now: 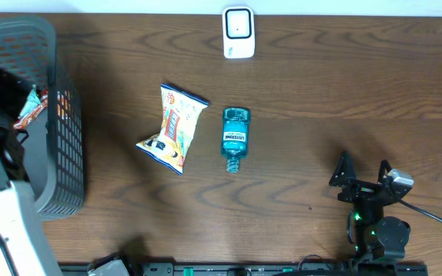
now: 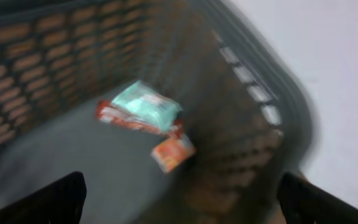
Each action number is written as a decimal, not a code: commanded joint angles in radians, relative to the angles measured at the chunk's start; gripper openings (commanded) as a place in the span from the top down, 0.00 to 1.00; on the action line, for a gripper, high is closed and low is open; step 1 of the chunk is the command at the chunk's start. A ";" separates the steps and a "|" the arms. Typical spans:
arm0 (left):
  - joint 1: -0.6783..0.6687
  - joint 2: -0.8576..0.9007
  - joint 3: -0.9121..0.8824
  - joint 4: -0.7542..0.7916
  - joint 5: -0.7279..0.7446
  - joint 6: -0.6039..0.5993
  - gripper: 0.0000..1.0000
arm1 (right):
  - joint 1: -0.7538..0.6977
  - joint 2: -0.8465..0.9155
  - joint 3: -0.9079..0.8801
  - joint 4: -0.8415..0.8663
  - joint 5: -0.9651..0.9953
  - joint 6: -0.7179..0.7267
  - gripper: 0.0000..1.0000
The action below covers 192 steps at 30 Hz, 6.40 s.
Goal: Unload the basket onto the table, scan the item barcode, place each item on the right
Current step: 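Open the left gripper and move it back into the basket, then grasp the small orange packet in the basket with the left gripper, then carry the orange packet right and lower it beside the bottle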
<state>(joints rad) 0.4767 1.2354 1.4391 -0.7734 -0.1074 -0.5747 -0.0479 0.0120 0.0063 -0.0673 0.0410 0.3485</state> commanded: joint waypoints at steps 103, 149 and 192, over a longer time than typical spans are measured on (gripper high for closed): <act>0.076 0.037 -0.029 0.181 0.378 -0.118 0.93 | 0.008 -0.005 -0.001 -0.004 0.005 0.003 0.01; -0.080 0.015 -0.029 0.130 0.378 -0.089 0.93 | 0.008 -0.005 -0.001 -0.004 0.005 0.003 0.01; -0.892 0.394 -0.029 0.241 0.499 0.410 0.93 | 0.008 -0.005 -0.001 -0.004 0.005 0.003 0.01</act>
<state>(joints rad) -0.3988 1.5845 1.4021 -0.5308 0.4046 -0.1822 -0.0479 0.0120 0.0063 -0.0673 0.0410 0.3485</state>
